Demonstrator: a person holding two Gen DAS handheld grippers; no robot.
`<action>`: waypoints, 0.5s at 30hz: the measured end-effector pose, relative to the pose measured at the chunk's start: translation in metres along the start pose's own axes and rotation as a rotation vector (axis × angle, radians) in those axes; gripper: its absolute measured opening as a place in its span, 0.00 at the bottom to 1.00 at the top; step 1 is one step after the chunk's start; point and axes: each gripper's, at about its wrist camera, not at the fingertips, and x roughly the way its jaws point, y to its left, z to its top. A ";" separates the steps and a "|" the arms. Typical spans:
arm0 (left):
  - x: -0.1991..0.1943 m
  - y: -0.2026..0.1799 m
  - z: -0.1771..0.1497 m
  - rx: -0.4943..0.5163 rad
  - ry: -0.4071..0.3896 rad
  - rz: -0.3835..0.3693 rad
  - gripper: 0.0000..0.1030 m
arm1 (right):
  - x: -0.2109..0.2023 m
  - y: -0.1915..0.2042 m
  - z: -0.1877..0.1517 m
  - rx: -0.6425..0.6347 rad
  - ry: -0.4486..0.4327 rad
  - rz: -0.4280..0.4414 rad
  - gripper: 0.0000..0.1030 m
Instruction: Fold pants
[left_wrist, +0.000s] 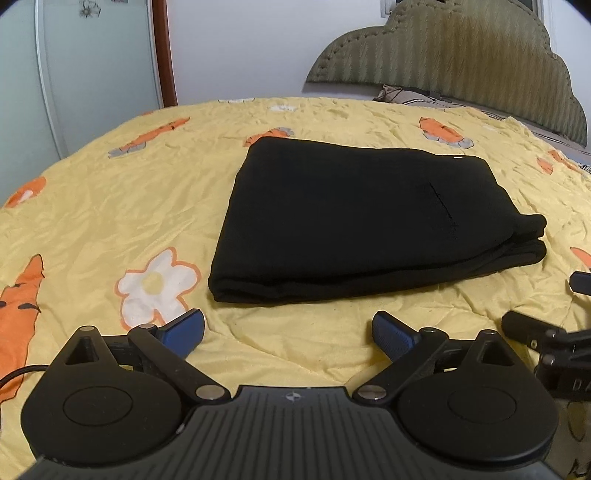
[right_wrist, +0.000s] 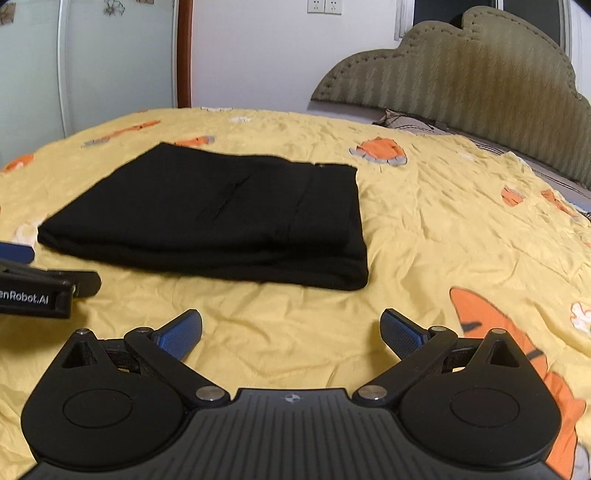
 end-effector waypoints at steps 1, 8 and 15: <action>0.000 0.000 -0.001 -0.002 -0.004 0.000 0.97 | -0.001 0.001 -0.001 -0.002 0.003 0.001 1.00; 0.000 0.002 -0.006 -0.024 -0.032 -0.003 1.00 | 0.000 0.010 -0.007 0.004 -0.006 -0.014 1.00; 0.000 0.003 -0.008 -0.030 -0.032 -0.008 1.00 | 0.002 0.008 -0.007 0.020 0.005 -0.002 1.00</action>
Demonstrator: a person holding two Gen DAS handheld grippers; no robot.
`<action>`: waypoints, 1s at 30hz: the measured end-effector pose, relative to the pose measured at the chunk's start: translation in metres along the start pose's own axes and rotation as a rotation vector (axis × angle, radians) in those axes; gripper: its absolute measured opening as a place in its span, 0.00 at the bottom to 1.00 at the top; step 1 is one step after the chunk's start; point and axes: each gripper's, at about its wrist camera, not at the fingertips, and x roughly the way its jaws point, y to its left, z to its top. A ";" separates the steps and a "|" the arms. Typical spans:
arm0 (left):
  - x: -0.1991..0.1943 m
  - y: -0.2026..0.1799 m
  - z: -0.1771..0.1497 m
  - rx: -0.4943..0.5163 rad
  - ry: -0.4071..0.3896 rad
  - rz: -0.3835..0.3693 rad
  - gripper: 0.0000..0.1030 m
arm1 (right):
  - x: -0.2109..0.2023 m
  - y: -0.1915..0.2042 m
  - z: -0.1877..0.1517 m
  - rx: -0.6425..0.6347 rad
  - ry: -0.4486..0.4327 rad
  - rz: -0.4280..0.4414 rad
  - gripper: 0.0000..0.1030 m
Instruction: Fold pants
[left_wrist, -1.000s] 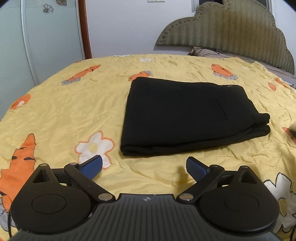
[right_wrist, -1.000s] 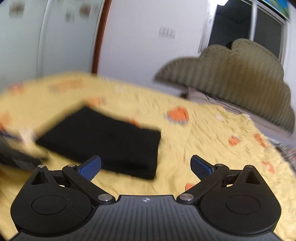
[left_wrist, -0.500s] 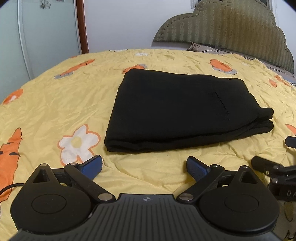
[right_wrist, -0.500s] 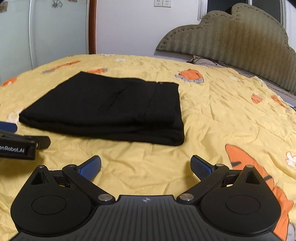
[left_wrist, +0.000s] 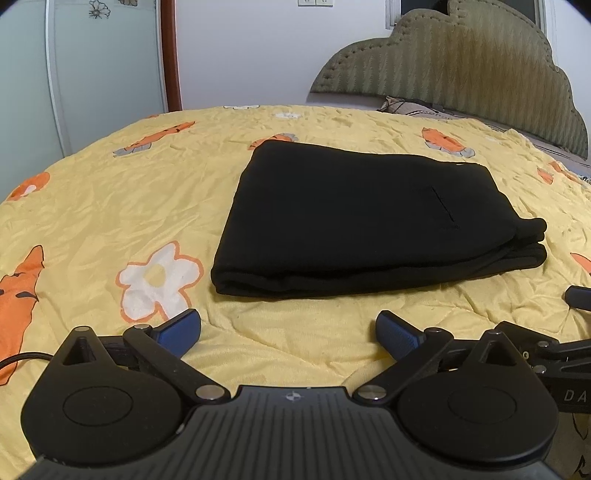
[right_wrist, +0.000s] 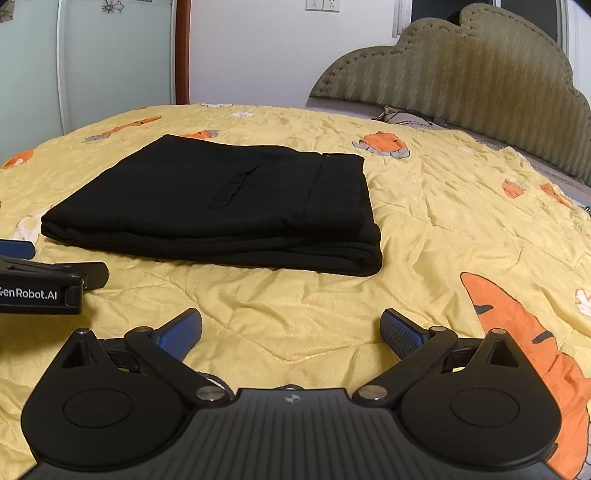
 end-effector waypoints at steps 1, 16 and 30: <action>0.000 0.000 0.000 -0.002 0.002 -0.004 1.00 | 0.000 -0.001 0.000 0.007 0.003 0.006 1.00; 0.002 0.001 -0.001 -0.002 0.008 -0.010 1.00 | 0.002 -0.004 0.001 0.028 0.011 0.018 1.00; 0.002 0.000 -0.001 0.000 0.008 -0.004 1.00 | 0.003 -0.007 0.001 0.044 0.016 0.035 1.00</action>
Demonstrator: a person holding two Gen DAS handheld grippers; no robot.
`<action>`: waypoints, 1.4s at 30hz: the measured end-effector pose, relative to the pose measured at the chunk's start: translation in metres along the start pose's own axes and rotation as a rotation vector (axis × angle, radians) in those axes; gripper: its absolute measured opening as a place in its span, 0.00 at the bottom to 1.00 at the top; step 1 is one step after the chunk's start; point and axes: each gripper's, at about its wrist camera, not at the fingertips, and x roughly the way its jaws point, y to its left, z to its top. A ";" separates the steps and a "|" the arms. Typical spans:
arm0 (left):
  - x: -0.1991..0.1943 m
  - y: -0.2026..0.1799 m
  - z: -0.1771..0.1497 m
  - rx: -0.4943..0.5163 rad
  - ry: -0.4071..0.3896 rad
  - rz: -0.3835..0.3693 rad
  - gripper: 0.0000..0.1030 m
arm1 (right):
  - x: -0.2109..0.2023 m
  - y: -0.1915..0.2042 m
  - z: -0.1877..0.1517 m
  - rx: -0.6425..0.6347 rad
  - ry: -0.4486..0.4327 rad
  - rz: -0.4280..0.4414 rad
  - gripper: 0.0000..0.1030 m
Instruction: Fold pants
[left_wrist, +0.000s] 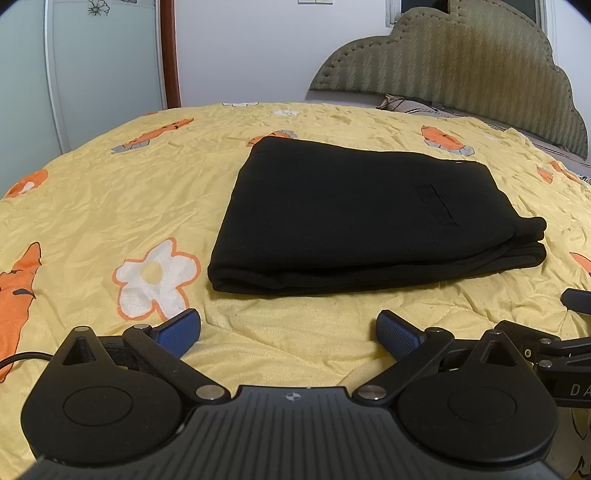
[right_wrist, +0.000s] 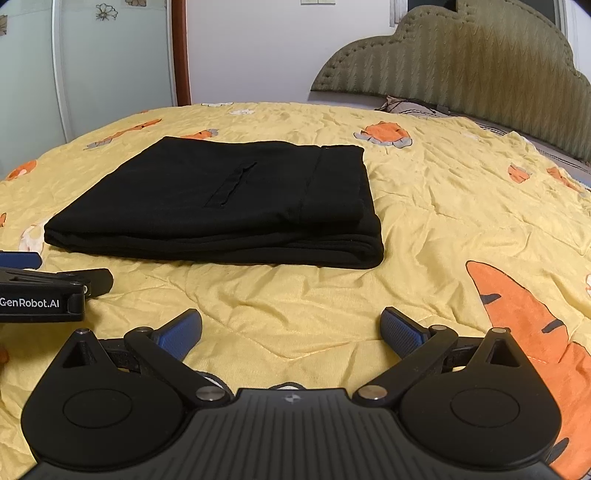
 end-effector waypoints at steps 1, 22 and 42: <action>0.000 0.000 0.000 0.000 0.000 0.000 1.00 | 0.000 0.000 0.000 0.000 0.000 0.000 1.00; -0.001 0.000 -0.001 -0.005 -0.001 -0.003 1.00 | 0.000 0.000 0.000 -0.001 0.000 -0.001 1.00; -0.004 -0.002 -0.003 -0.003 -0.011 0.018 1.00 | 0.001 0.001 0.000 0.009 -0.001 -0.010 1.00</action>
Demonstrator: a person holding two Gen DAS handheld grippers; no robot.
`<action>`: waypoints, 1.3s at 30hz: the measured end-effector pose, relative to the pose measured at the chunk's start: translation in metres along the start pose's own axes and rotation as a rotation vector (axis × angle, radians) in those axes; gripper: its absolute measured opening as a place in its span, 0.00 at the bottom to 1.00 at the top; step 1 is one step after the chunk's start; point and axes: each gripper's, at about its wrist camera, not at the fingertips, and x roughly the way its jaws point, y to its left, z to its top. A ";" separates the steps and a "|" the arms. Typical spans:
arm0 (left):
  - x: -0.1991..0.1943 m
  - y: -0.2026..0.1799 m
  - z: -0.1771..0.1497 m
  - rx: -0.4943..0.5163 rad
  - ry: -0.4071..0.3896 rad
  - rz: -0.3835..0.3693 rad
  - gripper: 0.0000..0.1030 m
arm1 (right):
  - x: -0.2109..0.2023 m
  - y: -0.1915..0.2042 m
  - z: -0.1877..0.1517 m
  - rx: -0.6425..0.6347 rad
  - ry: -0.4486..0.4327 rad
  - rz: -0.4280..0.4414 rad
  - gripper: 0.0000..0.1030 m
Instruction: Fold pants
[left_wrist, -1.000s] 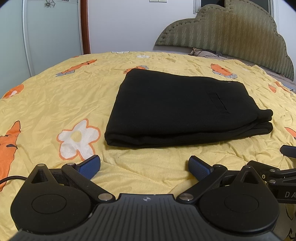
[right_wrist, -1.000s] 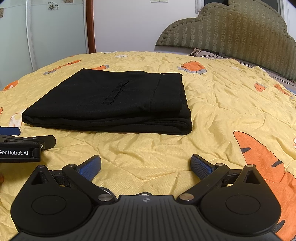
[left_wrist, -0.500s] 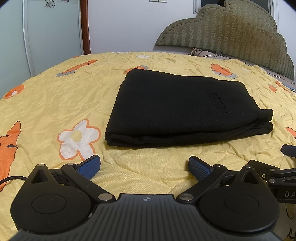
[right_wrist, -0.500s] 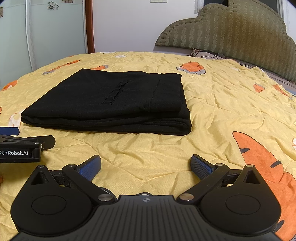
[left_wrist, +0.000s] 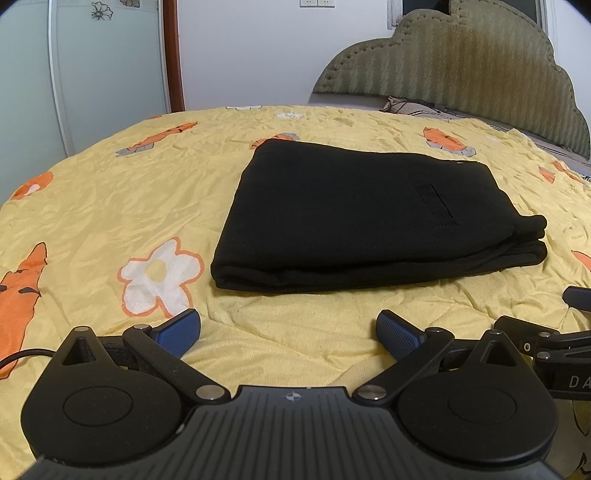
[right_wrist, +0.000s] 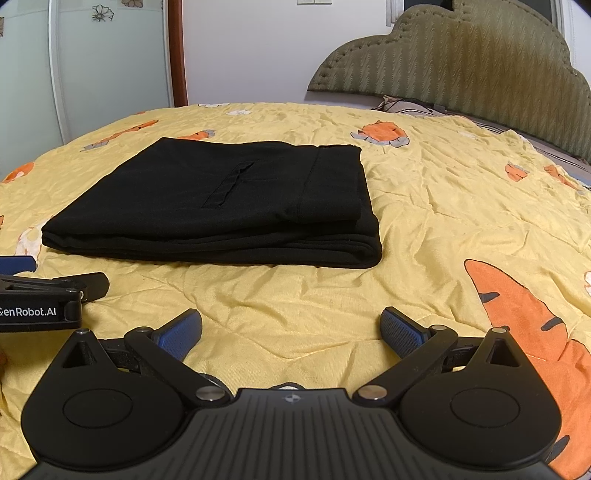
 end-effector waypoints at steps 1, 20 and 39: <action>0.000 0.000 0.000 0.000 0.000 0.000 1.00 | 0.000 0.000 0.000 0.000 0.000 0.000 1.00; -0.001 0.000 -0.001 -0.008 0.002 -0.001 1.00 | 0.001 0.000 0.000 0.000 0.000 0.000 1.00; -0.002 0.000 -0.001 -0.012 0.004 -0.004 1.00 | 0.001 0.000 0.000 0.000 0.000 0.000 1.00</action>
